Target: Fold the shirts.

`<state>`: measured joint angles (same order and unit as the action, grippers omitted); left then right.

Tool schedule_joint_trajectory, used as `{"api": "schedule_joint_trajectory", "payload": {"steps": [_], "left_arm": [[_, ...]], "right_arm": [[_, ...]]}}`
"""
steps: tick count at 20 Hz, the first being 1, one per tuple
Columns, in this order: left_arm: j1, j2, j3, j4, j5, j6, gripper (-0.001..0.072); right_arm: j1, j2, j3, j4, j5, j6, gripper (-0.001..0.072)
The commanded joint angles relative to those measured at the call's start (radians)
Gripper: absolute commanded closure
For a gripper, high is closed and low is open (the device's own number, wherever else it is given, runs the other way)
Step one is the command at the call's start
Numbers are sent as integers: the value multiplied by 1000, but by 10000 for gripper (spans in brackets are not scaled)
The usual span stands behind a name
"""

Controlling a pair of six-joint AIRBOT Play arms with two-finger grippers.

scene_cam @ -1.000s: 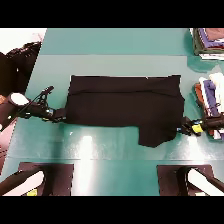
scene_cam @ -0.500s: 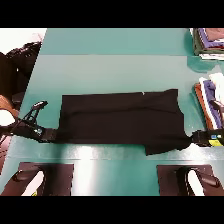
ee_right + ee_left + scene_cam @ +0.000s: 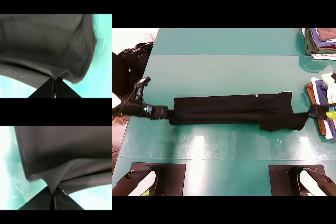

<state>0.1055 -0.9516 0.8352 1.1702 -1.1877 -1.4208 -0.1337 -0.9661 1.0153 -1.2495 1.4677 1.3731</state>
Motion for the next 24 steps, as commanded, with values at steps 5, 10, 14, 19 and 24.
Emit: {"api": "schedule_joint_trajectory", "payload": {"steps": [5,10,14,19,24], "left_arm": [[1,-369,232,-58,125,0,681],[1,-426,259,-67,212,10,464],[1,-425,288,-83,196,11,55],[1,-424,361,-115,74,16,673],[1,-424,360,-234,48,16,671]], "right_arm": [[129,-433,309,0,-121,-4,697],[129,-599,485,21,-127,29,660],[52,-655,576,187,-95,13,251],[-80,-654,481,208,75,-90,251],[-187,-655,282,220,13,-184,75]]}}
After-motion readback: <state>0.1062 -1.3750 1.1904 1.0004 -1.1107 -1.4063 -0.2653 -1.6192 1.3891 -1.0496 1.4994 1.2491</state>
